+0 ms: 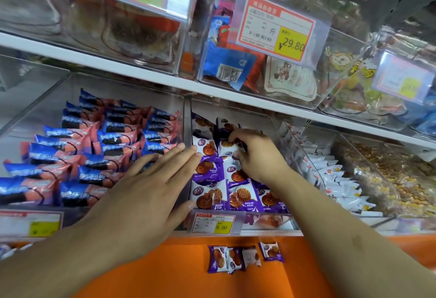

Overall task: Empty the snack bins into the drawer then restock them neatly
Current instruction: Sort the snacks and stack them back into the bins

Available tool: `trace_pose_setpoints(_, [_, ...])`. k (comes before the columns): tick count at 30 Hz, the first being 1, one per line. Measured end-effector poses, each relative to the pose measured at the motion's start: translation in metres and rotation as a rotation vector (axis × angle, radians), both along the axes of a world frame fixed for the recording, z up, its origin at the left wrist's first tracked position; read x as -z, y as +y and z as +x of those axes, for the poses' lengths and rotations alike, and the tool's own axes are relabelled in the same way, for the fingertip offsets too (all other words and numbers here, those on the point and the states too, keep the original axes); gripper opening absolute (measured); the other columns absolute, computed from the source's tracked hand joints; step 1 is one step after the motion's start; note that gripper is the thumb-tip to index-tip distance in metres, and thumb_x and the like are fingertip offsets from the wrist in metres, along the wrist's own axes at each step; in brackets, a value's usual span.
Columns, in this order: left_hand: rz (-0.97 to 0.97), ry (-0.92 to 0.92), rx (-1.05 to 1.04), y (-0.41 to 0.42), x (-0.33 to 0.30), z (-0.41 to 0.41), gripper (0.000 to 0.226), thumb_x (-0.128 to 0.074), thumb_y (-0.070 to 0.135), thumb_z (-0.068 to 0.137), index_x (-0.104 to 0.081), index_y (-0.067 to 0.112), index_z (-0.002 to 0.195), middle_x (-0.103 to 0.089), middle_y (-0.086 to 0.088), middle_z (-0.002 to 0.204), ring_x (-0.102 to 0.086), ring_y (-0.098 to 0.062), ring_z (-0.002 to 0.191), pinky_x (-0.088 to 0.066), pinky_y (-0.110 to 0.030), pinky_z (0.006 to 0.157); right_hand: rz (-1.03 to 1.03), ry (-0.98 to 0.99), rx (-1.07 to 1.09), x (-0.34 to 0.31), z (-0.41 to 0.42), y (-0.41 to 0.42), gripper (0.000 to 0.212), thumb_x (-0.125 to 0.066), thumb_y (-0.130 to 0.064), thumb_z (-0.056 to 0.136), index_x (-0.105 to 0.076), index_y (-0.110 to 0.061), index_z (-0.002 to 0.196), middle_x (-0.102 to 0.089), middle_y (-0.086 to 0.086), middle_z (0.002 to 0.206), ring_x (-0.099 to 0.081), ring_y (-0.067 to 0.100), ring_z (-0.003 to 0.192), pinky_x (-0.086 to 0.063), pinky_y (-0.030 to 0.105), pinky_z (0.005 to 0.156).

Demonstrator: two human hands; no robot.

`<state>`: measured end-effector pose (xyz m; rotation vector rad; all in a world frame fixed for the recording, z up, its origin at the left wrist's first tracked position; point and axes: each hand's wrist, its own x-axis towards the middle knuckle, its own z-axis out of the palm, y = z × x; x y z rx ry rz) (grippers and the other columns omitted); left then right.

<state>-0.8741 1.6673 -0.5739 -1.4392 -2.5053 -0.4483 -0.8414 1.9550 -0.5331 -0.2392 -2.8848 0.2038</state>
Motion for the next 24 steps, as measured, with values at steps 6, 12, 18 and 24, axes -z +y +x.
trace_pose_setpoints(6, [-0.008, -0.004, 0.0, -0.001, -0.001, 0.001, 0.079, -0.017, 0.068, 0.101, 0.02, 0.034, 0.162, 0.024, 0.019, 0.169, 0.022, -0.001, 0.154, 0.001, -0.036, 0.126, 0.075, -0.081, -0.174, 0.008, 0.015, -0.028, 0.051, -0.039, -0.053, 0.109, -0.031, -0.052, 0.159, -0.034, -0.008, 0.168, -0.024, 0.018, 0.156, -0.021, 0.037, 0.125])
trace_pose_setpoints(12, [-0.078, -0.028, -0.031, -0.002, -0.007, 0.002, 0.081, -0.011, 0.072, 0.098, 0.023, 0.034, 0.161, 0.026, 0.017, 0.168, 0.026, -0.001, 0.153, 0.008, -0.035, 0.124, 0.006, -0.235, -0.119, 0.004, 0.023, -0.038, 0.055, -0.027, -0.063, 0.107, -0.005, -0.064, 0.157, 0.003, -0.017, 0.174, 0.019, 0.012, 0.159, 0.004, 0.047, 0.13])
trace_pose_setpoints(18, [-0.005, 0.008, 0.088, 0.001, -0.032, 0.039, 0.075, -0.028, 0.062, 0.101, -0.009, 0.029, 0.166, 0.001, 0.012, 0.174, 0.006, -0.004, 0.158, -0.005, -0.035, 0.127, -0.263, -0.006, -0.328, -0.021, 0.113, -0.043, 0.047, -0.06, -0.031, 0.107, -0.051, -0.03, 0.153, -0.048, -0.008, 0.158, -0.037, 0.009, 0.149, -0.028, 0.032, 0.125])
trace_pose_setpoints(24, [-0.457, -0.13, -0.013, 0.095, 0.154, 0.103, 0.065, -0.073, 0.039, 0.092, -0.047, 0.021, 0.149, -0.045, -0.022, 0.152, -0.048, -0.022, 0.132, -0.048, -0.033, 0.108, -0.17, -0.078, -0.384, 0.036, 0.21, -0.015, 0.032, -0.069, -0.005, 0.087, -0.074, -0.007, 0.118, -0.048, 0.006, 0.159, -0.042, 0.022, 0.149, -0.036, 0.044, 0.122])
